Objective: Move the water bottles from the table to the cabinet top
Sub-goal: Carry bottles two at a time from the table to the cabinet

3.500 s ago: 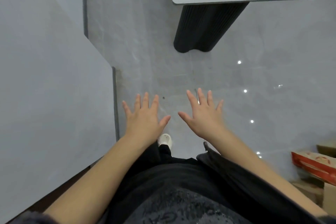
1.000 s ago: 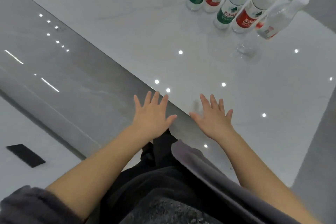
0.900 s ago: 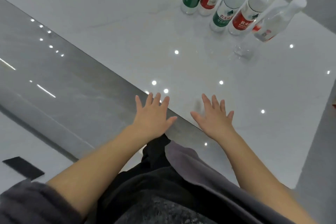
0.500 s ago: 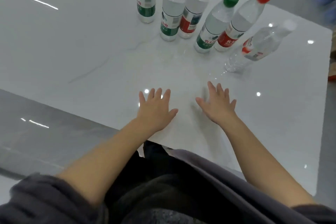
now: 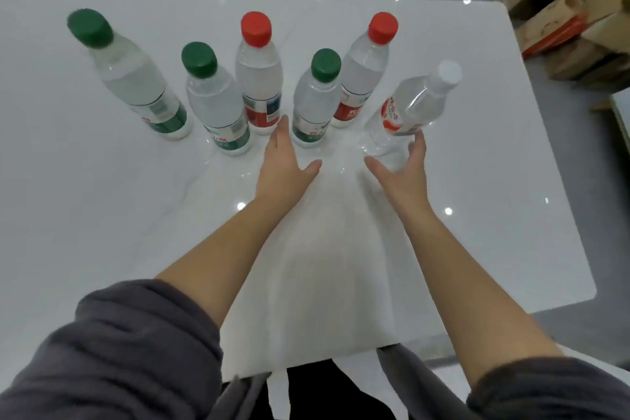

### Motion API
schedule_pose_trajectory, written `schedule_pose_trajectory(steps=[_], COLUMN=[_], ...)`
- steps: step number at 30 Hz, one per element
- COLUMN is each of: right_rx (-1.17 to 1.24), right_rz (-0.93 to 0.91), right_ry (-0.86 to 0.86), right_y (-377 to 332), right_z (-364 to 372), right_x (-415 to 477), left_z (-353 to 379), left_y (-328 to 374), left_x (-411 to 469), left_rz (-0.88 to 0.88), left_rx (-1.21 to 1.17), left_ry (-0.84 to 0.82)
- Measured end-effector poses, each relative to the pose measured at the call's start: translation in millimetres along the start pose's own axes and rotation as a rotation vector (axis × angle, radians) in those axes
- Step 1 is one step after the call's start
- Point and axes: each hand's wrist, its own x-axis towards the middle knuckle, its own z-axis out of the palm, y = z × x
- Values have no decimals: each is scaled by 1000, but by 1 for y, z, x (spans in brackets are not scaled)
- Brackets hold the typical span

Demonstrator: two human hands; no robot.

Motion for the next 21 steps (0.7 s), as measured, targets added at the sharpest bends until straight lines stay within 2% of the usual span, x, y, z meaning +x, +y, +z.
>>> schedule_pose_trajectory(steps=[4,7,12,21], right_rx=[247,297,246,281], right_rz=[-28,-33,10,98], right_ry=[179,243,234,239], right_y=[-11,-13,2,41], right_z=[22,28,25,44], right_x=[28,40,19,-96], left_z=[0,0,-4,-19], left_y=[0,2,-4,-43], left_x=[35,50,44,-43], left_rz=[95,111,125,124], left_rx=[-214,-279,-281,-190], left_ry=[12,35,-2,-171])
